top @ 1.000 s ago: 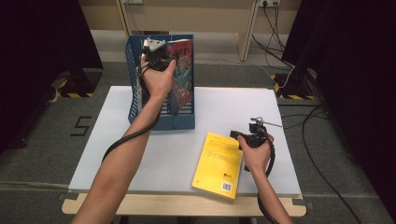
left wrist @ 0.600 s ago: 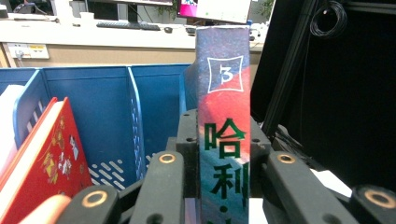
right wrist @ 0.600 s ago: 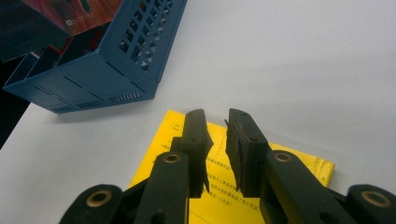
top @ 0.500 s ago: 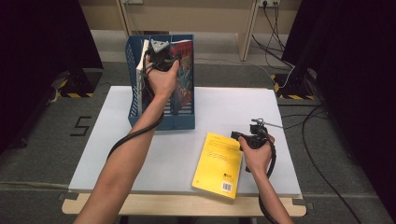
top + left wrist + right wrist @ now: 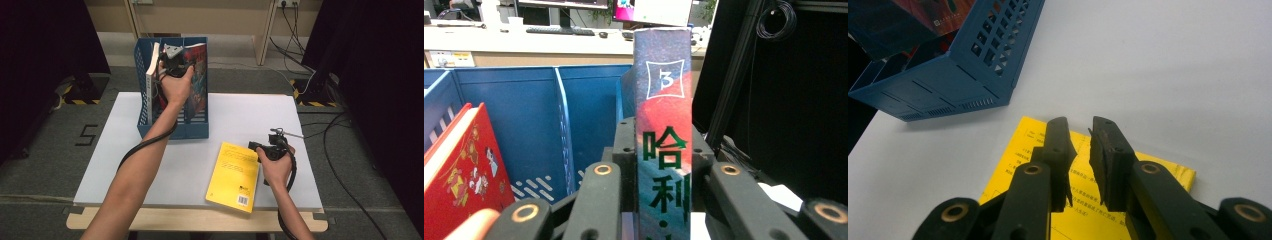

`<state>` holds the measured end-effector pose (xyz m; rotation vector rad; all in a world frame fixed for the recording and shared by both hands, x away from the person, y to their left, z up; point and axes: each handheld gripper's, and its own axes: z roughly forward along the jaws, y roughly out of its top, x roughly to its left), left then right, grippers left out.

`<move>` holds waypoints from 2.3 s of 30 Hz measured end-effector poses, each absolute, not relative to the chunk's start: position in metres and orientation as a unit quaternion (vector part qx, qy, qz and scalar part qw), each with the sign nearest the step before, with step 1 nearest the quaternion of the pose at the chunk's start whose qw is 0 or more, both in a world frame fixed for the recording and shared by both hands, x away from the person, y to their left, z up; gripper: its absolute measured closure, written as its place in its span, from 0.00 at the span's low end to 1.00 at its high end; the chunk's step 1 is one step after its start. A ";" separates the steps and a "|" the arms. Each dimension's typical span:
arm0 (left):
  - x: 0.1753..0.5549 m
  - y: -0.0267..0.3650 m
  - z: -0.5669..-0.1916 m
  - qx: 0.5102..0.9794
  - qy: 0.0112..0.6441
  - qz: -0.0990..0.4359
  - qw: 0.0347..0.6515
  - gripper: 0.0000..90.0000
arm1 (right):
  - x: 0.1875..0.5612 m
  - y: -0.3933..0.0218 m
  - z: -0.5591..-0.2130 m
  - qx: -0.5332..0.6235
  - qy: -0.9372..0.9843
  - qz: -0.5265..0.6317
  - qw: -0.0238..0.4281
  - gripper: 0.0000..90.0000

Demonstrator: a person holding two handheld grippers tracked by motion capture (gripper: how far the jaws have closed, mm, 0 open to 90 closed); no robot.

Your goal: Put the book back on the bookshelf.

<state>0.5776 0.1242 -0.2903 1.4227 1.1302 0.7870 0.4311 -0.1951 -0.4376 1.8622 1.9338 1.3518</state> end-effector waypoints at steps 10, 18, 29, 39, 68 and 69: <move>0.579 0.119 -0.299 0.595 0.459 0.351 0.559 0.83 | 0.431 -0.196 -0.439 0.615 0.643 0.451 0.072 0.87; 0.580 0.116 -0.306 0.595 0.453 0.357 0.560 0.83 | 0.430 -0.196 -0.440 0.616 0.643 0.450 0.068 0.88; 0.579 0.114 -0.313 0.597 0.447 0.361 0.561 0.82 | 0.430 -0.196 -0.442 0.610 0.648 0.450 0.074 0.88; 0.580 0.113 -0.320 0.595 0.441 0.365 0.565 0.83 | 0.429 -0.195 -0.442 0.609 0.648 0.451 0.073 0.89; 0.577 0.114 -0.337 0.610 0.441 0.372 0.543 0.82 | 0.428 -0.191 -0.445 0.608 0.651 0.448 0.071 0.89; 0.576 0.114 -0.336 0.611 0.441 0.371 0.542 0.82 | 0.428 -0.192 -0.445 0.607 0.652 0.449 0.073 0.89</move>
